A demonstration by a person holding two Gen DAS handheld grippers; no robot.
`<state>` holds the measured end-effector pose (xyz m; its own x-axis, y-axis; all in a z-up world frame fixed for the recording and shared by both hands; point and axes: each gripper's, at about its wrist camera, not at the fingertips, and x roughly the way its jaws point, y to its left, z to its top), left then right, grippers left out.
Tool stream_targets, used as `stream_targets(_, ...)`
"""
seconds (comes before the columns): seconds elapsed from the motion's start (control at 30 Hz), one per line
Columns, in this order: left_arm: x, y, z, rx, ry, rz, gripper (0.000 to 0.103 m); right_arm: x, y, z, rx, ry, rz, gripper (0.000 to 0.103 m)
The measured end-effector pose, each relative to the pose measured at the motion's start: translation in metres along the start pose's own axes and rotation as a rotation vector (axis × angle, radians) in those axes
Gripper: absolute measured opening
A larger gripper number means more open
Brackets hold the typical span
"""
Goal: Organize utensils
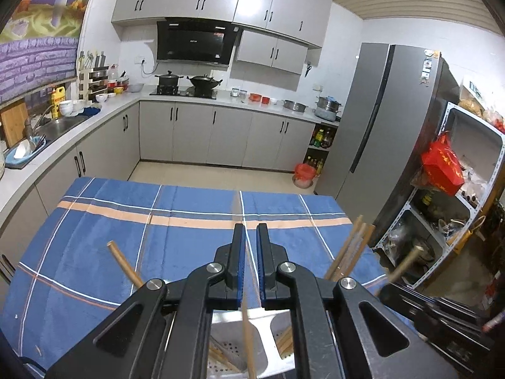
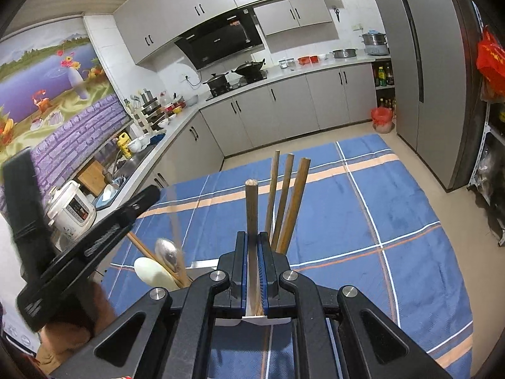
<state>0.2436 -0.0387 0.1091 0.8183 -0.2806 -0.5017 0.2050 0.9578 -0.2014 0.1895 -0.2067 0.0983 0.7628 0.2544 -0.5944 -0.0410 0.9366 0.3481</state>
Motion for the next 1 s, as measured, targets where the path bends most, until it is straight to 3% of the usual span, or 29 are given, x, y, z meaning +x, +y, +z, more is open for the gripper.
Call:
stream_targets(0.13,-0.024,0.002,-0.002,0.004,-0.016,-0.014,0.01,0.008,0.0,0.003,-0.006,0.015,0.015,0.007)
stream_targets(0.2,-0.036,0.007,-0.004,0.002,-0.04,-0.007,0.018,0.014,0.004,0.004,-0.018,0.022,0.016,0.007)
stream_targets(0.53,-0.051,0.036,-0.011,-0.059,-0.018,0.018,0.018,0.038,0.017,0.008,-0.073,0.051,0.031,0.008)
stream_targets(0.6,-0.056,0.039,-0.014,-0.057,-0.017,0.028,0.022,0.039,0.017,0.009,-0.073,0.045,0.031,0.013)
stream_targets(0.67,-0.061,0.04,-0.017,-0.054,-0.02,0.042,0.028,0.038,0.018,0.01,-0.067,0.036,0.036,0.028)
stream_targets(1.0,-0.082,0.045,-0.035,-0.051,-0.014,0.087,0.04,0.018,0.013,0.002,-0.038,0.001,0.045,0.034)
